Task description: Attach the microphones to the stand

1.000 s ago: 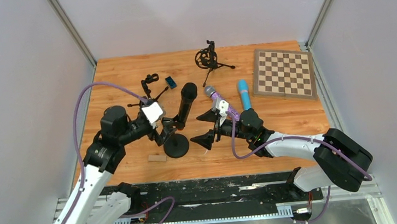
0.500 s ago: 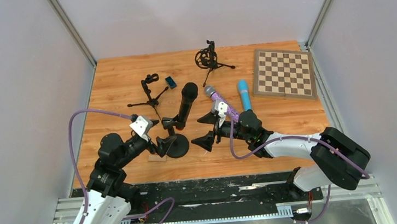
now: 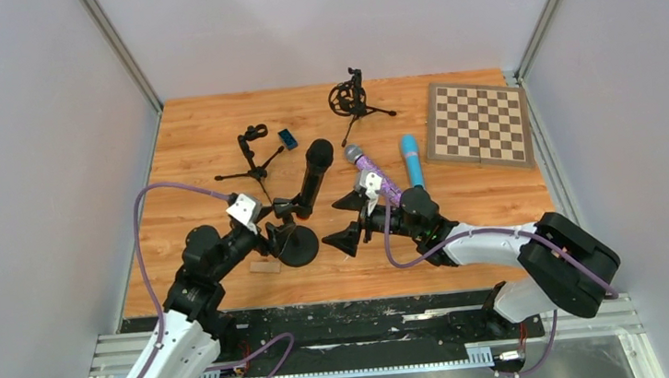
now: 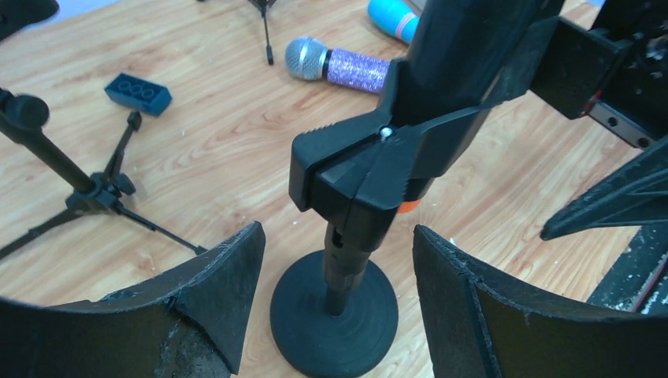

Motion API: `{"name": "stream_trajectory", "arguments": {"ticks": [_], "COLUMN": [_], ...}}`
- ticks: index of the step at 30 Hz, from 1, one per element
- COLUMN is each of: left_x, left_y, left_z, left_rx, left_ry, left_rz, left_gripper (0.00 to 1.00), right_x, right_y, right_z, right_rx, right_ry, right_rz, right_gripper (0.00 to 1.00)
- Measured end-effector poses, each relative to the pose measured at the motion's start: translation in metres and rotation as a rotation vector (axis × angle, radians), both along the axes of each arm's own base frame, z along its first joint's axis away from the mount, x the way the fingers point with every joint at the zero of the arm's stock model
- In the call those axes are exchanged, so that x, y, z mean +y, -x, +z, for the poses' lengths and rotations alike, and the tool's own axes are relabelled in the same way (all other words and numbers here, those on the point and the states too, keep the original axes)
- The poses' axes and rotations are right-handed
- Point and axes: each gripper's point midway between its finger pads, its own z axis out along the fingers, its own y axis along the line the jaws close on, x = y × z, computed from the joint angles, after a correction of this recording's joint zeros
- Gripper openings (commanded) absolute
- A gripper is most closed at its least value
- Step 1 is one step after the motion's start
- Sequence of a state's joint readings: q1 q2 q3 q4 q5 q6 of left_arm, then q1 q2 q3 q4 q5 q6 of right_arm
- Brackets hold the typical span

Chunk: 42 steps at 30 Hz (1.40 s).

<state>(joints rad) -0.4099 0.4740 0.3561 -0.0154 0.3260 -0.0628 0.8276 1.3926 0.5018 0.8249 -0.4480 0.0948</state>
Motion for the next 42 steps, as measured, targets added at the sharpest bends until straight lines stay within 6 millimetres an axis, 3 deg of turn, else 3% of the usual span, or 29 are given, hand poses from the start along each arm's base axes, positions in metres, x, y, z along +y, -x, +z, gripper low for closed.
{"name": "stream_trajectory", "arguments": {"ticks": [4, 6, 9, 17, 22, 23, 42], "left_x": [-0.001, -0.002, -0.004, -0.01, -0.015, -0.016, -0.037], "left_y": [-0.008, -0.011, -0.013, -0.013, -0.007, -0.005, 0.005], "left_z": [-0.018, -0.021, -0.021, -0.014, -0.013, -0.013, -0.01], "left_rx": [0.016, 0.005, -0.028, -0.11, -0.138, -0.138, -0.164], "left_ry": [-0.019, -0.026, -0.018, -0.021, -0.006, -0.001, 0.066], "left_rz": [0.01, 0.008, 0.001, -0.052, -0.087, -0.097, -0.234], "left_gripper": [0.75, 0.69, 0.46, 0.4, 0.04, 0.01, 0.0], "right_x": [0.001, 0.001, 0.001, 0.001, 0.002, 0.003, 0.001], "right_y": [0.0, -0.001, -0.001, -0.001, -0.001, -0.001, -0.002], "right_z": [-0.006, -0.007, -0.009, -0.014, -0.019, -0.022, -0.026], "right_rx": [0.012, 0.014, 0.017, 0.026, 0.042, 0.046, 0.037], "right_ry": [0.012, 0.014, 0.018, 0.027, 0.034, 0.038, 0.03], "right_rz": [0.0, 0.0, 0.001, 0.001, 0.0, 0.001, -0.01], "right_gripper": [0.96, 0.96, 0.96, 0.96, 0.95, 0.95, 0.95]}}
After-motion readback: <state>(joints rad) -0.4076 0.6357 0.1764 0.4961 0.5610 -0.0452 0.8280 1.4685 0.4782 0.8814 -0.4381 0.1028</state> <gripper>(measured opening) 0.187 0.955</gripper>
